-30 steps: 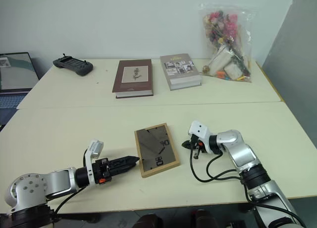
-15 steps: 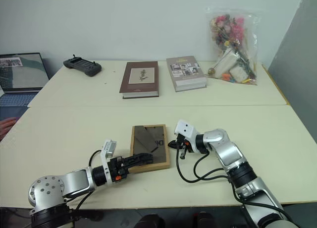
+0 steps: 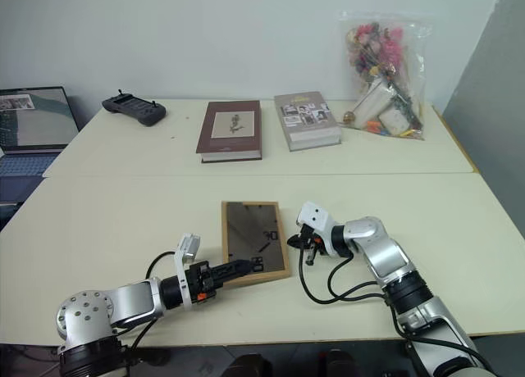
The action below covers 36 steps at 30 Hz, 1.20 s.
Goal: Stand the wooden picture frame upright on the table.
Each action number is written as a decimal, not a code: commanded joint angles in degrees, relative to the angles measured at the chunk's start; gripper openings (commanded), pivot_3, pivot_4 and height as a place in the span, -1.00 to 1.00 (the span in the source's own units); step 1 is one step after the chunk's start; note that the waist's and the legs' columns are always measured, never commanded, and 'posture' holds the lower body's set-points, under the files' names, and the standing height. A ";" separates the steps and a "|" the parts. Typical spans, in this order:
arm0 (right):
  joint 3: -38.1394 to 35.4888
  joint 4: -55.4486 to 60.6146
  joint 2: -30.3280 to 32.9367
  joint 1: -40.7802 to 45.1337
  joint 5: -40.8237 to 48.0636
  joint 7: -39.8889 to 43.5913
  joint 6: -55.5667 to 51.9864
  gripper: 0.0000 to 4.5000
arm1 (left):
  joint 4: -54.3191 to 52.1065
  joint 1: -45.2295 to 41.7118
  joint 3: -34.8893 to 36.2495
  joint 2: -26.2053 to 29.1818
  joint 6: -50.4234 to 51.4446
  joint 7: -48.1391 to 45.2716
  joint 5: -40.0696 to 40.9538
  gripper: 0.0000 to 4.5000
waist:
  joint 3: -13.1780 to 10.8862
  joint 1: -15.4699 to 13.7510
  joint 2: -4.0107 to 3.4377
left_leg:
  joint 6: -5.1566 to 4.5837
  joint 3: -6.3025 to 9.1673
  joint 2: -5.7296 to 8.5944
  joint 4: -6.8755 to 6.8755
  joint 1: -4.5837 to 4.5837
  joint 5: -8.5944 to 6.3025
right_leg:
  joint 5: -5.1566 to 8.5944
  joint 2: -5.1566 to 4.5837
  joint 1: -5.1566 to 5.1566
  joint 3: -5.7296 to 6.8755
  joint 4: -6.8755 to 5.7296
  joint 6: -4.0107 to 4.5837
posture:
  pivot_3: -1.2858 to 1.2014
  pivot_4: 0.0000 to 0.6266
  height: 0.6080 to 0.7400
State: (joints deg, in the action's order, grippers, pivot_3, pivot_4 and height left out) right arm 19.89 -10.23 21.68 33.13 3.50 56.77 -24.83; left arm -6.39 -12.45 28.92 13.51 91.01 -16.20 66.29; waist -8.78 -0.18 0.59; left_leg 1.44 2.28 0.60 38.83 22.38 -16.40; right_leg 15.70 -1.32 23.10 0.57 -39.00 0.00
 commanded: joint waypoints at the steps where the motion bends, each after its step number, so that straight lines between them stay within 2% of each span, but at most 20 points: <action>1: -6.38 0.23 4.51 2.95 2.80 1.24 -0.93 -1.00 | -0.98 -3.58 -0.99 0.33 -1.52 1.56 -0.24 -0.42 | -0.04 -0.09 0.06 | 0.00 0.01 0.00 0.01 0.02 0.00 | 0.00 0.00 0.00 0.02 0.00 0.00 | 0.03 -0.52 1.00; 2: -7.94 -0.02 5.65 3.73 3.93 1.93 -1.99 -1.00 | -1.40 -4.50 -1.38 0.94 -2.00 1.05 -0.06 -0.42 | -0.05 -0.05 0.08 | 0.00 0.02 0.00 0.01 0.04 0.00 | 0.00 0.00 0.02 0.02 0.00 0.00 | 0.03 -0.52 1.00; 6: -13.95 0.89 10.98 8.88 10.64 7.12 -8.69 -0.72 | -2.52 -9.85 -2.94 4.00 -4.99 -2.63 0.97 -0.42 | -0.23 0.21 0.21 | 0.00 0.02 -0.01 0.01 0.08 0.00 | 0.00 0.02 0.09 0.03 -0.04 0.00 | 0.03 -0.52 1.00; 9: -16.87 2.37 12.53 12.71 16.91 10.19 -16.29 -0.45 | -2.86 -12.80 -4.97 6.99 -7.54 -6.39 0.58 -0.42 | -0.37 0.30 0.26 | 0.02 0.05 -0.06 -0.01 0.19 0.01 | -0.01 0.08 0.18 0.06 -0.02 0.02 | 0.03 -0.52 1.00; 12: -19.51 2.93 11.23 17.58 23.87 11.57 -24.68 -0.17 | -2.62 -15.21 -6.87 9.90 -10.10 -10.92 0.16 -0.42 | -0.38 0.74 0.26 | 0.03 0.04 -0.11 -0.02 0.17 0.02 | 0.01 0.12 0.17 0.01 0.05 0.04 | 0.03 -0.52 1.00; 15: -21.00 0.88 7.89 22.16 26.86 9.30 -27.99 0.09 | -2.14 -15.93 -9.30 13.07 -11.87 -14.85 -1.10 -0.42 | -0.41 1.46 0.26 | 0.03 0.04 -0.12 -0.04 0.17 0.02 | 0.02 0.14 0.20 -0.01 0.04 0.06 | 0.03 -0.52 1.00; 24: -16.38 -2.68 1.39 26.18 24.88 7.72 -22.96 0.94 | -0.58 -18.18 -11.68 16.99 -14.63 -19.44 -1.40 -0.42 | -0.44 1.49 0.28 | 0.01 0.04 -0.10 -0.05 0.30 0.01 | 0.02 0.07 0.24 0.08 0.04 0.05 | 0.03 -0.52 1.00; 31: -15.46 -0.27 -3.05 27.14 26.33 5.66 -23.69 0.98 | -1.97 -18.75 -11.58 16.05 -13.73 -18.22 0.49 -0.42 | -0.44 1.69 0.28 | 0.02 0.04 -0.10 -0.04 0.40 0.01 | 0.02 0.07 0.41 0.06 -0.01 0.05 | 0.03 -0.52 1.00; 36: -15.85 5.24 -3.11 26.19 29.36 6.21 -26.96 0.98 | -2.74 -16.98 -11.71 15.69 -13.65 -17.07 0.40 -0.42 | -0.44 1.67 0.27 | 0.02 0.06 -0.10 -0.04 0.44 0.01 | 0.02 0.07 0.45 0.07 -0.01 0.05 | 0.03 -0.52 1.00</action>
State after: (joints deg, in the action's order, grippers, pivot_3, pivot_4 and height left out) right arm 4.64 -10.22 17.86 58.52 29.67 62.39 -49.71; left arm -6.33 -29.29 16.56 29.47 78.10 -33.16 64.35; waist -9.22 1.49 0.86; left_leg 1.46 2.34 0.50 38.79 22.82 -16.39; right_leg 15.72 -1.25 23.55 0.64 -39.01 0.05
